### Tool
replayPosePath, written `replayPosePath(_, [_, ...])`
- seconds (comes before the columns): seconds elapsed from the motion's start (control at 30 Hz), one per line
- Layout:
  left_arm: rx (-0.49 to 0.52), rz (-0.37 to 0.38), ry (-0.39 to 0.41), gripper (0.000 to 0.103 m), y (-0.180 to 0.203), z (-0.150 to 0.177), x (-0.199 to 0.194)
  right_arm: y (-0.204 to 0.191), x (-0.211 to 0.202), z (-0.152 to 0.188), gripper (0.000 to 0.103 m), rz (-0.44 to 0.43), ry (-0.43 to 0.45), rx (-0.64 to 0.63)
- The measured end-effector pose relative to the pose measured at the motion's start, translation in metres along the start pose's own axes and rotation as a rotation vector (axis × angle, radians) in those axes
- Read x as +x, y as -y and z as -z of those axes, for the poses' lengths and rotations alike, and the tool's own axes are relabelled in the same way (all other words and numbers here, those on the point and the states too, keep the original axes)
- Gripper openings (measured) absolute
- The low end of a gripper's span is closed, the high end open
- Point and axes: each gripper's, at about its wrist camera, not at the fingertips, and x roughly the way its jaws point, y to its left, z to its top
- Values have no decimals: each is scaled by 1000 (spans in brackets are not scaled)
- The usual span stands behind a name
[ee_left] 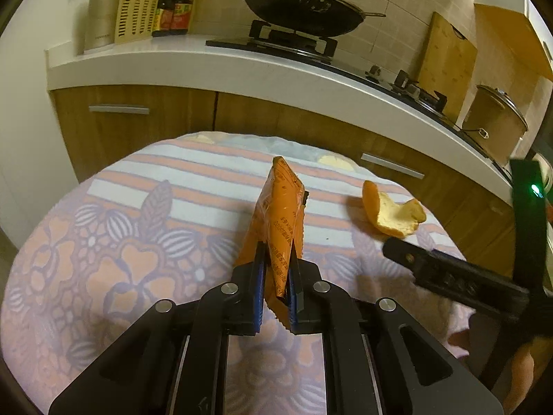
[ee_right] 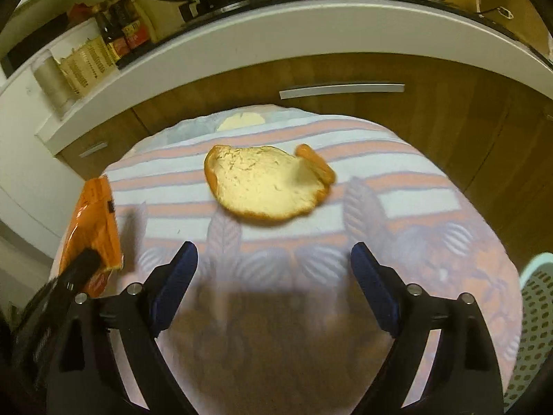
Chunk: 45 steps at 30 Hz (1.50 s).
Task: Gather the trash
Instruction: 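Grasp the orange wrapper with the left gripper while the right grasps the bread crust, then carry the wrapper and bread crust over the blue basket and release both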
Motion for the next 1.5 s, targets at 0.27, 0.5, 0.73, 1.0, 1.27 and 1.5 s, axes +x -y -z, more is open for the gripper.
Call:
replayPosePath(0.27, [13, 6, 16, 9, 4, 9, 3, -13, 23, -17, 90, 92, 31, -41])
replayPosePath(0.5, [15, -15, 32, 9, 6, 10, 1, -11, 18, -21, 64, 118, 70, -48])
replayPosePath(0.73, [17, -23, 47, 9, 6, 12, -4, -18, 5, -15, 22, 85, 117, -101])
replayPosePath(1.0, [50, 6, 85, 9, 18, 12, -18, -14, -26, -7, 19, 66, 170, -103])
replayPosePath(1.27, [89, 76, 117, 9, 47, 12, -45, 5, -85, 14, 19, 80, 245, -81])
replayPosePath(1.5, [145, 141, 114, 9, 91, 27, -61, 42, -134, 42, 19, 119, 279, -29])
